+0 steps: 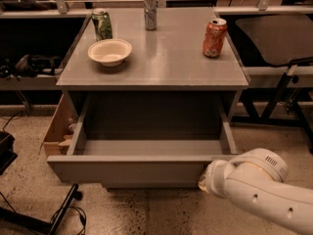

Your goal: Close top drawer

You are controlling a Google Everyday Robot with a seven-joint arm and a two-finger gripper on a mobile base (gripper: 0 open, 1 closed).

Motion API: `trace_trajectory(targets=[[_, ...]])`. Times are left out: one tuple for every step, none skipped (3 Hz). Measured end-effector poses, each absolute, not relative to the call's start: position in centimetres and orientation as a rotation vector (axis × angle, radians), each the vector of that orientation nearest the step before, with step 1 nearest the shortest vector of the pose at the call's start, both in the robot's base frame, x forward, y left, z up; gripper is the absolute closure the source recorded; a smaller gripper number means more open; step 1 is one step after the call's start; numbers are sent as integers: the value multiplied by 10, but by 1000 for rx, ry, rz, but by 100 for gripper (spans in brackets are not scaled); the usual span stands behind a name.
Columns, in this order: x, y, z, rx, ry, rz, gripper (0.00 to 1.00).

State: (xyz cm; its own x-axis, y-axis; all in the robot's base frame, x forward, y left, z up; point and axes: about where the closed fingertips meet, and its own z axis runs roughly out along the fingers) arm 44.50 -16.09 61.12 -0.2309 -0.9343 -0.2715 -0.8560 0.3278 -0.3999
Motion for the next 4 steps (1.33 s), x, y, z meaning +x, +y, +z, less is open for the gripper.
trace_trajectory(targets=[[455, -164, 614, -1573, 2122, -246, 100], [496, -173, 623, -1561, 2078, -295, 100], [494, -173, 623, -1561, 2078, -295, 100], [527, -183, 628, -1540, 2057, -325, 100]])
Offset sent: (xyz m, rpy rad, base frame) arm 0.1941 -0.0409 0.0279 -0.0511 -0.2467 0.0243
